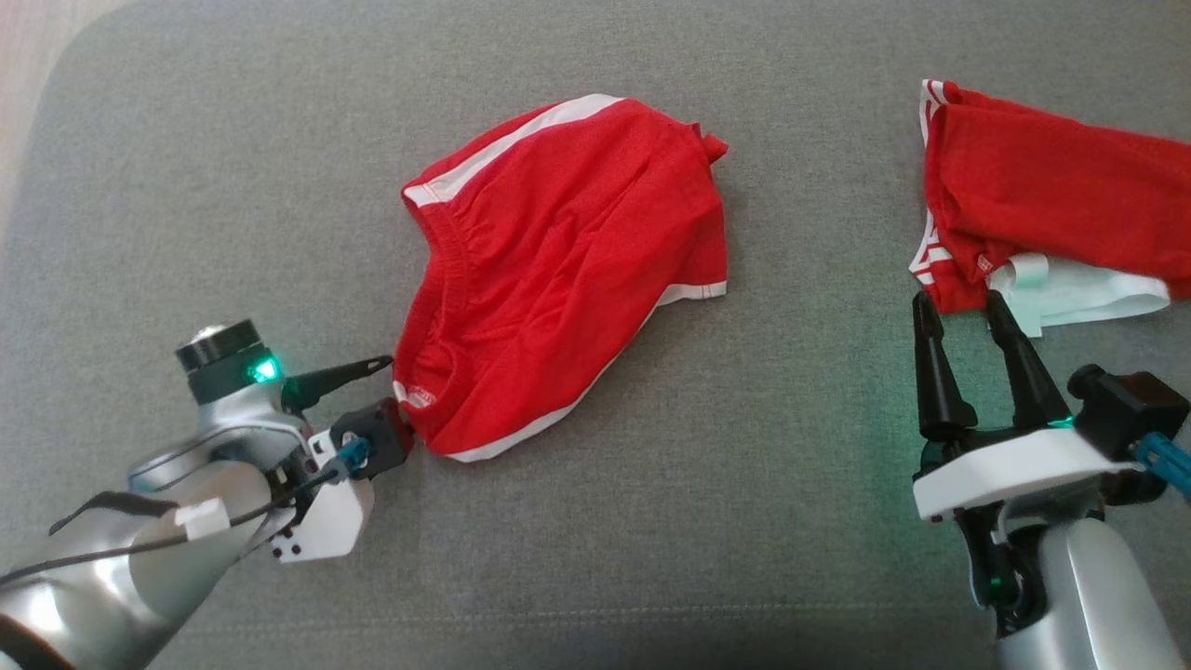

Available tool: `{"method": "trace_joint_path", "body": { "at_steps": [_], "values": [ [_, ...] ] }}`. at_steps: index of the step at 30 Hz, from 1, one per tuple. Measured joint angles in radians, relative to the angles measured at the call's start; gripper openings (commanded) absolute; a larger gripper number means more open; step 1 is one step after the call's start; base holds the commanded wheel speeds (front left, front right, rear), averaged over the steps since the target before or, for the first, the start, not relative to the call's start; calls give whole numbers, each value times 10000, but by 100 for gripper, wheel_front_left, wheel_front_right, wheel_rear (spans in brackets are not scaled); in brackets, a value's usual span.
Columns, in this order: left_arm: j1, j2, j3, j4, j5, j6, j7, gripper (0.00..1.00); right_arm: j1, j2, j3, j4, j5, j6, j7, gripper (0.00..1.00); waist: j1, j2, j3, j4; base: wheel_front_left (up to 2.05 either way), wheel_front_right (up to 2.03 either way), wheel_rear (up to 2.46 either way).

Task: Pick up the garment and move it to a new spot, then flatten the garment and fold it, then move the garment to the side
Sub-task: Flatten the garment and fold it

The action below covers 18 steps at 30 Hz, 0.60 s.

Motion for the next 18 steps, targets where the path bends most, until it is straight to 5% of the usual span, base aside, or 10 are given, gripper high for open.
{"method": "trace_joint_path", "body": {
  "at_steps": [5,6,7,8,18],
  "values": [
    [-303,0,-449,211,-259,0,-142,100,-10,0,10,2,0,0,10,100,0,0,75,-62,0,0,0],
    [-373,0,-535,245,-341,0,-178,65,-13,0,8,2,0,0,10,100,0,0,93,-72,0,0,0],
    [-434,-6,-629,270,-408,0,-186,16,-19,0,6,2,0,0,10,100,0,0,110,-78,0,0,0],
    [-475,-15,-698,290,-476,0,-205,0,-24,0,2,2,-2,0,10,100,0,0,128,-80,0,0,0],
    [-617,-169,-988,493,-786,2,-355,0,-32,0,-176,21,-4,0,17,100,0,0,160,101,0,0,0]
  ]
}}
